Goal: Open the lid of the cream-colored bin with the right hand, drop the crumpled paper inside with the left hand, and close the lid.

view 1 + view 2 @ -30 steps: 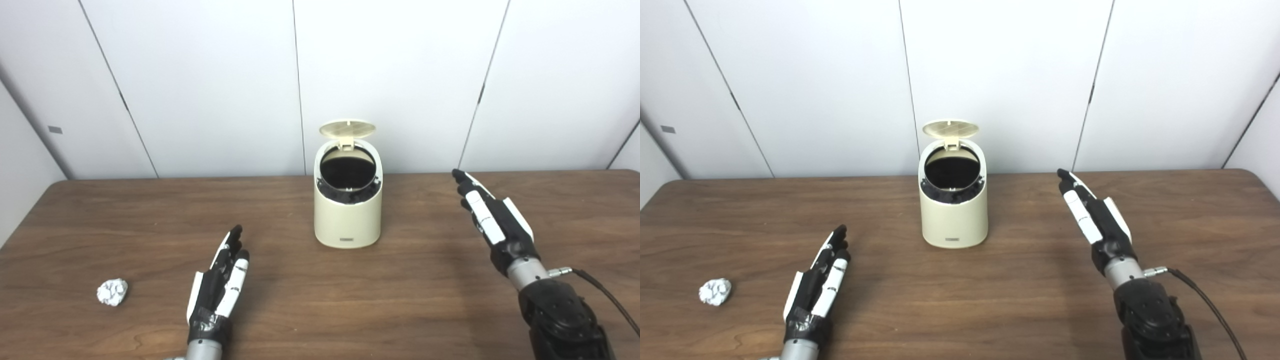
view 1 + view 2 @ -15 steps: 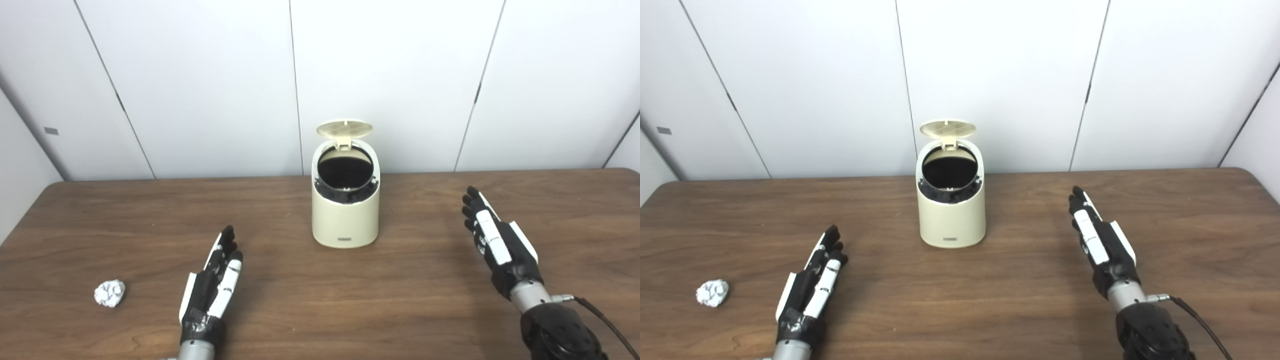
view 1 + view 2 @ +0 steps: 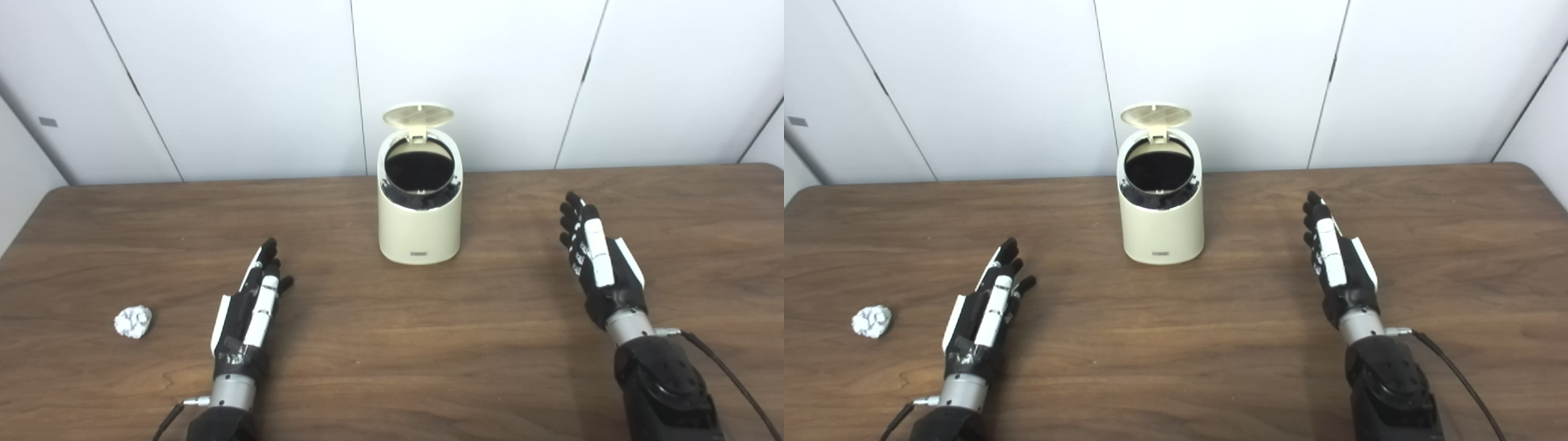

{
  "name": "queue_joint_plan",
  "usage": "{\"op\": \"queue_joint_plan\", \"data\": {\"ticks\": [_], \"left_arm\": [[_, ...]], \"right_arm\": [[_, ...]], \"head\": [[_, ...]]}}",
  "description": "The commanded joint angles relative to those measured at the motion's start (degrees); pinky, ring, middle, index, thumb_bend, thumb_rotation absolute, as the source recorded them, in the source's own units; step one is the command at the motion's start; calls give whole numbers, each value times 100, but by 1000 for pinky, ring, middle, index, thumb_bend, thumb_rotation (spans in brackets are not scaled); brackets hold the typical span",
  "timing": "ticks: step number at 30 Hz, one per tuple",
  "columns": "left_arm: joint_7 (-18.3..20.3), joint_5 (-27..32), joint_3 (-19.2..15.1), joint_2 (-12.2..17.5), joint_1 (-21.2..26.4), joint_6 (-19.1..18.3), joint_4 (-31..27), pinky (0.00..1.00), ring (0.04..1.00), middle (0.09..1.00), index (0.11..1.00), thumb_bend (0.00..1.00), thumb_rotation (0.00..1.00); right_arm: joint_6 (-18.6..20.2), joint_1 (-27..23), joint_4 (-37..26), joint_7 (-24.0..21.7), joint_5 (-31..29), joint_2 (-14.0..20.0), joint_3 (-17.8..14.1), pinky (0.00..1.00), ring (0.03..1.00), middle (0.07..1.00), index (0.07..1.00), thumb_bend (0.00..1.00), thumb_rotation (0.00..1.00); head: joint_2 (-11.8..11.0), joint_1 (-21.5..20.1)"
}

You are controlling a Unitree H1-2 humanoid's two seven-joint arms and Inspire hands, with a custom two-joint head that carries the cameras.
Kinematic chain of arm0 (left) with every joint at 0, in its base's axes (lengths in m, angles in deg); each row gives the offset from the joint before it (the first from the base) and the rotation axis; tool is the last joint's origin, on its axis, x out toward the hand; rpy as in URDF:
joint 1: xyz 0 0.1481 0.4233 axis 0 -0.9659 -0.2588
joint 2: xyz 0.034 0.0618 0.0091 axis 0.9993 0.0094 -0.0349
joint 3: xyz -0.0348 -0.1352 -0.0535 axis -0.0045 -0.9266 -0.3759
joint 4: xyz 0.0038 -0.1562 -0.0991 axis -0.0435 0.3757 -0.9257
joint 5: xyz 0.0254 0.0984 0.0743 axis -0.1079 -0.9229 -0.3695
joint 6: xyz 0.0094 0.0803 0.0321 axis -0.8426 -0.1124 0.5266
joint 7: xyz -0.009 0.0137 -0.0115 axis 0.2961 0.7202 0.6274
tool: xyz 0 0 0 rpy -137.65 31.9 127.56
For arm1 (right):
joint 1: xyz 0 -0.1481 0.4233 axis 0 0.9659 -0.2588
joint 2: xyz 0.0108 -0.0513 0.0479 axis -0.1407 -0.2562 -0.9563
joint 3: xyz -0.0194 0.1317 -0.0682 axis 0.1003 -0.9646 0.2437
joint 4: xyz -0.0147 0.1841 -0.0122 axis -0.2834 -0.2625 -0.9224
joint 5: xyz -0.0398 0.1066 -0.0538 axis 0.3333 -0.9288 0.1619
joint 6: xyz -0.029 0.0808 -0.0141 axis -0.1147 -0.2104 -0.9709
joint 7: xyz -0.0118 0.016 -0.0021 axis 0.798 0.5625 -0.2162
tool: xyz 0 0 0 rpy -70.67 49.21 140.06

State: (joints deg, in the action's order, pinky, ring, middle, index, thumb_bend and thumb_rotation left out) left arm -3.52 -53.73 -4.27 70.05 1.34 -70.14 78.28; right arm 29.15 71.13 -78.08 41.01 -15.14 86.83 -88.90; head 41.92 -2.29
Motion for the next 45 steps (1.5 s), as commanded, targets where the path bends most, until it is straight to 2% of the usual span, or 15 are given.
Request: {"op": "queue_joint_plan", "data": {"ticks": [1,5,10,15,21,26,31,35,38,41,45], "left_arm": [[-34,46,-52,27,63,-116,-148,1000,1000,1000,968,290,766],[-56,47,-61,5,66,-232,-204,1000,1000,1000,975,296,807],[-104,-27,-41,-39,72,-185,-171,1000,1000,999,966,318,866],[-165,-82,-21,-100,94,-153,-107,1000,1000,991,957,316,877],[-147,-17,-44,-145,127,-23,8,1000,1000,995,971,332,860],[-172,-36,-40,-170,130,-23,8,1000,1000,992,962,329,852],[-162,-98,28,-172,102,-50,-18,1000,1000,996,966,317,871],[-190,-131,57,-228,104,110,74,985,994,986,961,320,836],[-222,-66,40,-311,123,197,141,996,997,981,951,318,781],[-241,-138,51,-320,147,393,242,1000,996,979,951,303,844],[-185,-66,28,-314,170,634,364,1000,996,978,958,293,866]], "right_arm": [[-371,-63,-94,53,-57,7,-48,1000,1000,985,969,571,1000],[-568,-23,38,5,-131,42,-58,1000,1000,988,971,578,1000],[-765,-4,204,-50,-297,113,-143,1000,1000,993,967,577,1000],[-916,-22,448,-98,-389,238,-229,1000,1000,998,975,574,1000],[-1111,-57,713,-199,-496,351,-232,1000,1000,1000,986,621,1000],[-1148,-28,708,-151,-439,358,-198,1000,1000,996,984,592,1000],[-1127,-7,688,-151,-448,388,-222,1000,1000,995,988,579,1000],[-1168,-10,779,-233,-594,440,-298,1000,1000,999,996,556,1000],[-1338,-34,957,-345,-699,498,-324,1000,1000,1000,1000,562,1000],[-1468,-59,1082,-420,-774,534,-324,1000,1000,1000,1000,572,1000],[-1488,-53,1069,-391,-797,515,-312,1000,1000,1000,997,594,1000]], "head": [[57,24],[54,141],[32,339],[-8,435],[-21,402],[-29,453],[-78,844],[-149,1107],[-167,1136],[-196,1110],[-224,1076]]}}
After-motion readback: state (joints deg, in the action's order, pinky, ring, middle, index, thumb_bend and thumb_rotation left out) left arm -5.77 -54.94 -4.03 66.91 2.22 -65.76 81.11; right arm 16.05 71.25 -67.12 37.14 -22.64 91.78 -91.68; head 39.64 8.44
